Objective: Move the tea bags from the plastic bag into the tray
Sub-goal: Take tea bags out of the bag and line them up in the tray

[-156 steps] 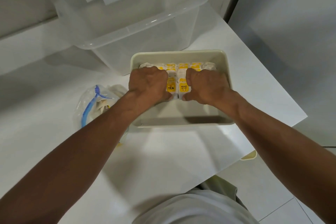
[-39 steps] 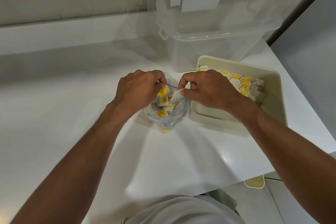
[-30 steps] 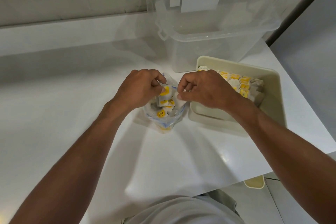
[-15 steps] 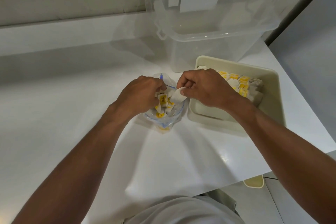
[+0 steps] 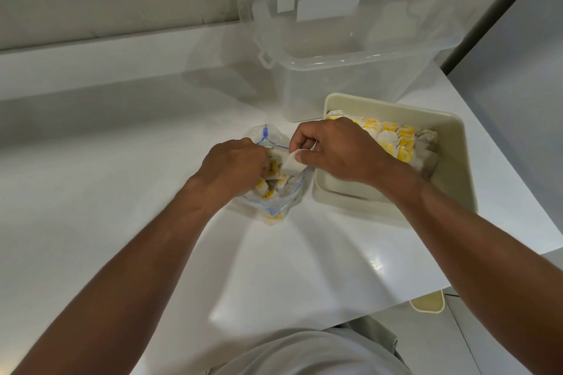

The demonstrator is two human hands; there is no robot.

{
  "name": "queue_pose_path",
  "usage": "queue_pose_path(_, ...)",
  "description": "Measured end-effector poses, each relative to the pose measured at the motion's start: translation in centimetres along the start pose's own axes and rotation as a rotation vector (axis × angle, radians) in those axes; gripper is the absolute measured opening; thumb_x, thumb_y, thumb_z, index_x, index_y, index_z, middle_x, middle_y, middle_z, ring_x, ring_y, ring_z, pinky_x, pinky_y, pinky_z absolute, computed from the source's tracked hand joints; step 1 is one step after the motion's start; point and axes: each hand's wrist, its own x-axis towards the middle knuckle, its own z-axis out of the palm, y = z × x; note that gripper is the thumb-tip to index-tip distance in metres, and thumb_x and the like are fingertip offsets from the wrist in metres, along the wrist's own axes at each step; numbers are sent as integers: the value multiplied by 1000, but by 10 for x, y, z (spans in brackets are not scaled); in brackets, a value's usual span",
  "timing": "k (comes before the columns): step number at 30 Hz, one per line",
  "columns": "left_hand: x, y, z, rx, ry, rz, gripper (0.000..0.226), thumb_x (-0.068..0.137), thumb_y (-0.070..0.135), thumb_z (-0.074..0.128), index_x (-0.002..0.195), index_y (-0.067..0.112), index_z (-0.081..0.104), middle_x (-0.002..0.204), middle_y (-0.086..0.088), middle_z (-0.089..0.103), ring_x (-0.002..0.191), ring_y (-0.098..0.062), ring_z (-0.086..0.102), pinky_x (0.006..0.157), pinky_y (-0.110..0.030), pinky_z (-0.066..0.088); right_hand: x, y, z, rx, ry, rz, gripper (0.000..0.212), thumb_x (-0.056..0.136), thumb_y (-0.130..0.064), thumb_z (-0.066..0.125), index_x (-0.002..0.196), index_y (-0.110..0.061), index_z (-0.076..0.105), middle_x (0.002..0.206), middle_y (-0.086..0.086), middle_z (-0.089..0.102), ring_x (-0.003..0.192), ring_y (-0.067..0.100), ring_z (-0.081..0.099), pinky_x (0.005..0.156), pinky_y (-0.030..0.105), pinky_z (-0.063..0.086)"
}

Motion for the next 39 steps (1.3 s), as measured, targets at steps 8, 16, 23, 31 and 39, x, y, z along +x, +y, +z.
queue_pose_path(8,8,-11,-22,-258,244,-132,15,93,43,59,105,38,67,100,11,70,97,-21,62,70,-31,43,-3,-8,-10,-16,-90,69,5,83,-29,69,86,-31,66,70,-17,66,74,4,61,68,29,50)
queue_pose_path(16,-2,-8,-38,-1019,-80,-22,3,91,21,70,89,19,68,85,-3,75,74,-9,65,67,-30,49,7,-12,-10,24,46,113,10,78,-31,73,86,-31,68,69,-14,69,68,3,63,68,27,48)
queue_pose_path(23,1,-15,-37,-1059,-24,-71,2,92,20,69,91,20,68,79,2,71,66,-6,62,53,-13,43,3,-12,-14,177,-54,99,9,79,-24,76,87,-27,71,69,-10,70,62,-1,61,60,14,43)
queue_pose_path(31,5,-11,-42,-977,12,-15,18,91,15,65,95,30,73,95,2,73,82,-13,65,78,-39,55,-1,-6,-24,188,-30,108,7,82,-22,74,87,-25,73,68,-6,69,57,0,57,53,7,38)
queue_pose_path(39,15,22,-51,-790,145,23,15,84,23,72,94,35,72,83,9,71,73,-9,65,75,-38,56,-8,10,-32,12,59,104,17,80,-24,70,93,-34,68,80,-10,68,70,1,60,70,25,48)
